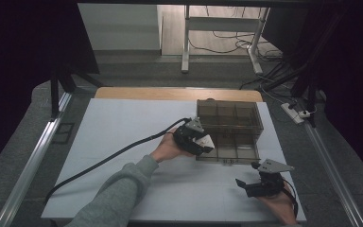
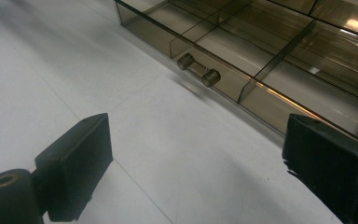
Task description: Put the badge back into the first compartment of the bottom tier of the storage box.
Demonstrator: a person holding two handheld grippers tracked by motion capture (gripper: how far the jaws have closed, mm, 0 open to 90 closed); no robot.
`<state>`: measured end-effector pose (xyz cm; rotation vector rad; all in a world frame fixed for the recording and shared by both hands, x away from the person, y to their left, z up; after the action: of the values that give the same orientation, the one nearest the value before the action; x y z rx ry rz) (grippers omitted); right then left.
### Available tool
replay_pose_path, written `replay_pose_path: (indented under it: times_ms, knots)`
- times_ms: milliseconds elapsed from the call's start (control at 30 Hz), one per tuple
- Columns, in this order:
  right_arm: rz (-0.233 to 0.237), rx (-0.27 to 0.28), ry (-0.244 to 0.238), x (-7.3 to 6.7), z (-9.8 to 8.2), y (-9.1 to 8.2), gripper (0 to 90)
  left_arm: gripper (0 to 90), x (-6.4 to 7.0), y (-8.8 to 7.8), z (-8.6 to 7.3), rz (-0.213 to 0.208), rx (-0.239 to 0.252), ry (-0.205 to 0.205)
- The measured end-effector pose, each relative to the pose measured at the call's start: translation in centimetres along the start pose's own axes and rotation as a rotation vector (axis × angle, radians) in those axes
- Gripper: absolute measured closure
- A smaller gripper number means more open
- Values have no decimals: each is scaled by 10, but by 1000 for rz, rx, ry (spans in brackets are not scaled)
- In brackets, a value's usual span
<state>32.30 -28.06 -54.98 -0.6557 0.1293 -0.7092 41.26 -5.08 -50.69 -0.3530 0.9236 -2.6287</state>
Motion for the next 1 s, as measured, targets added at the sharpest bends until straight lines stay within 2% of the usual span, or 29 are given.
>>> replay_pose_path:
  times_ms: [267,367,500,833,1000]
  knots:
    - [-2,-5,0,0,-1,0,83,327,-3,13,5,-5,-13,1]
    - [-1,-6,2,1,-1,0,83,326,-4,18,4,-7,-22,-4]
    - [-1,-6,2,1,-1,0,83,326,-5,23,1,0,-42,9]
    - [2,-7,3,0,-1,1,83,323,-8,27,0,-8,-43,-14]
    - [1,-14,2,0,-2,1,83,305,-10,33,-4,-16,-60,-32]
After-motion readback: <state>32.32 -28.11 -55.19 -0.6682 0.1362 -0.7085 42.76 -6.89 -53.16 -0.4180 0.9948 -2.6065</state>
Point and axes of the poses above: each handheld gripper's, and its own axes: y roughly forward along the jaws, z roughly out of its top, x roughly to its right, the point moved 6 cm from there along y, roughly forward along the jaws, and after that the axes turned 6 degrees about -y, right-handed, at the moved point
